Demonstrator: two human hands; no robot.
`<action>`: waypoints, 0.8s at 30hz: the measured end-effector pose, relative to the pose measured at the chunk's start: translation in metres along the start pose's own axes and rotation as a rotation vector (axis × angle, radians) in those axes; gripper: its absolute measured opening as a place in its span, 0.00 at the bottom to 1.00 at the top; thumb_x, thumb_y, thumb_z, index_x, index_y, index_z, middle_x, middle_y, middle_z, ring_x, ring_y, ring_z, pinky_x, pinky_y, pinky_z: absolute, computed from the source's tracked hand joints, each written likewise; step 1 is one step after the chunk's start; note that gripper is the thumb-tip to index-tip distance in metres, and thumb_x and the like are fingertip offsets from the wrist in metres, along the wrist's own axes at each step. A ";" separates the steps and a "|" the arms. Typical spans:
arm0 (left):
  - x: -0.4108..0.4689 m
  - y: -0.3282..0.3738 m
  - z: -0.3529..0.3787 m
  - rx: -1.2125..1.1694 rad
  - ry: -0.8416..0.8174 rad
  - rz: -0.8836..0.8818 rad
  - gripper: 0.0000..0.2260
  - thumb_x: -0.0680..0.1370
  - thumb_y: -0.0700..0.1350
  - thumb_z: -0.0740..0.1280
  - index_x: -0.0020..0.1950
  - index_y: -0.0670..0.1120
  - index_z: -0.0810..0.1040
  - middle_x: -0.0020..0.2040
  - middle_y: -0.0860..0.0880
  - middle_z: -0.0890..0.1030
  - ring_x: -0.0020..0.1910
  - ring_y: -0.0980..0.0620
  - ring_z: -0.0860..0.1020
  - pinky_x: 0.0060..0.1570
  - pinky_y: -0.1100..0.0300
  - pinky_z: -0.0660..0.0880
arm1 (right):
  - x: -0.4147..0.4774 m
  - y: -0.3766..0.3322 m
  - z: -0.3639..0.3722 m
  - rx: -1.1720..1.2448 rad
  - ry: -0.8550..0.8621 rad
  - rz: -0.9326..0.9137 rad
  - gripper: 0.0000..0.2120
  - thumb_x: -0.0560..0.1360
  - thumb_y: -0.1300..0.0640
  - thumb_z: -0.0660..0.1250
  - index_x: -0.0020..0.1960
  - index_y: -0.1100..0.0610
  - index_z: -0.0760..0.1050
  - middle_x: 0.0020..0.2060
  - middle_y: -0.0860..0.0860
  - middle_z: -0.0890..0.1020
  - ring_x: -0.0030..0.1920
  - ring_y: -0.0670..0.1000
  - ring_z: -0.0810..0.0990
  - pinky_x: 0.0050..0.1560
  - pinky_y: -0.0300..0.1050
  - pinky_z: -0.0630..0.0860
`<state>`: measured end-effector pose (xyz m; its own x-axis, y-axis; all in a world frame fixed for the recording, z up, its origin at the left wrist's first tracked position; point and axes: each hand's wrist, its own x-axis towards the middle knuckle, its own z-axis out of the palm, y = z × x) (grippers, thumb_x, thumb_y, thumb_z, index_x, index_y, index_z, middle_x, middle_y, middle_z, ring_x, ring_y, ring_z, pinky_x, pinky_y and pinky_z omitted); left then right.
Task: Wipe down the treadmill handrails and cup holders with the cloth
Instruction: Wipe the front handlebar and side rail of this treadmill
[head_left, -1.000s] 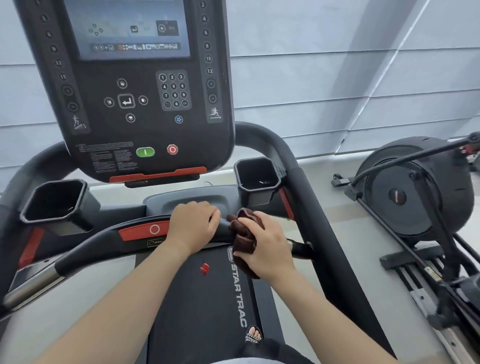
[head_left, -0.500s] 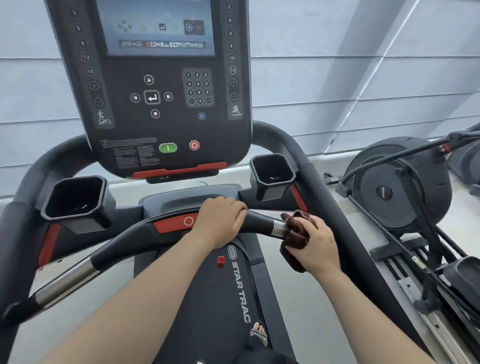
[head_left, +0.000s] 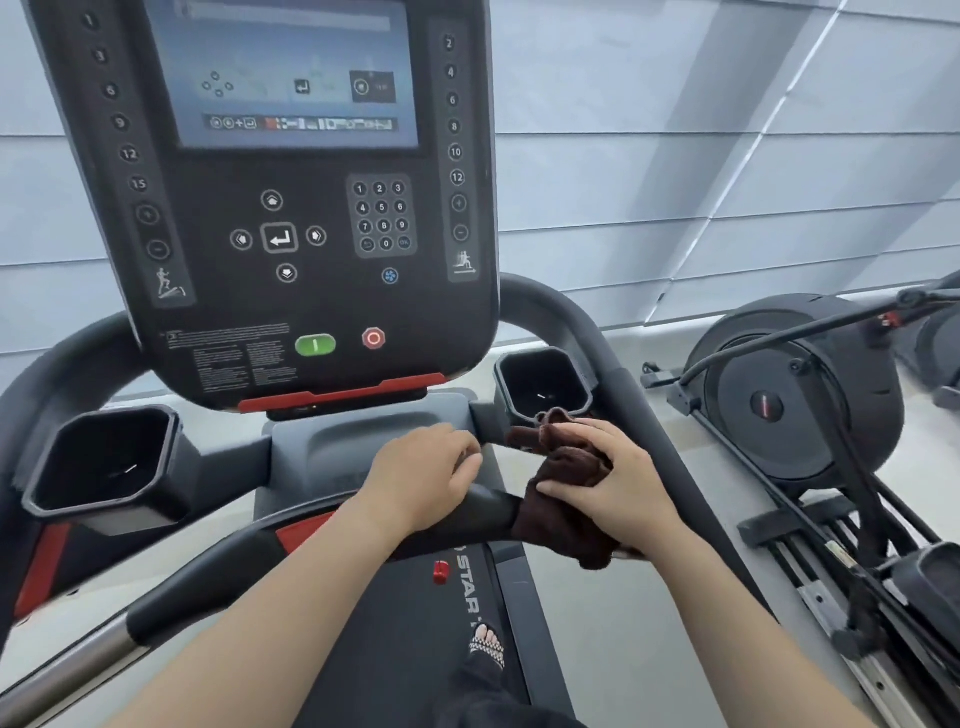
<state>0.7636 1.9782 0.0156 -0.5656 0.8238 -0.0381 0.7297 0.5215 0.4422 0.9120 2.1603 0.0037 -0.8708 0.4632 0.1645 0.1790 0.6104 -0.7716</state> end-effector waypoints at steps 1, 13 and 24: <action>0.008 -0.001 -0.002 -0.022 0.013 -0.021 0.11 0.78 0.52 0.57 0.54 0.52 0.76 0.51 0.52 0.79 0.52 0.51 0.75 0.50 0.50 0.74 | 0.009 0.003 -0.005 0.009 0.010 0.003 0.27 0.58 0.46 0.78 0.56 0.39 0.76 0.56 0.33 0.75 0.58 0.36 0.74 0.57 0.25 0.67; 0.090 0.010 0.029 -0.127 0.034 -0.171 0.15 0.78 0.51 0.59 0.64 0.54 0.69 0.62 0.54 0.74 0.60 0.53 0.73 0.52 0.52 0.75 | 0.128 0.040 -0.040 -0.082 0.036 0.011 0.24 0.60 0.47 0.78 0.51 0.31 0.73 0.53 0.37 0.76 0.54 0.35 0.72 0.54 0.21 0.63; 0.090 -0.007 0.042 -0.169 0.010 -0.360 0.17 0.78 0.49 0.58 0.68 0.53 0.65 0.67 0.56 0.70 0.65 0.57 0.68 0.61 0.56 0.70 | 0.140 0.069 -0.017 -0.196 -0.094 0.023 0.20 0.65 0.45 0.74 0.56 0.44 0.78 0.56 0.44 0.78 0.57 0.48 0.75 0.60 0.39 0.67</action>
<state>0.7235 2.0577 -0.0286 -0.7783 0.5920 -0.2090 0.4110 0.7320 0.5433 0.8106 2.2779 -0.0162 -0.9029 0.4219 0.0829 0.2767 0.7178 -0.6389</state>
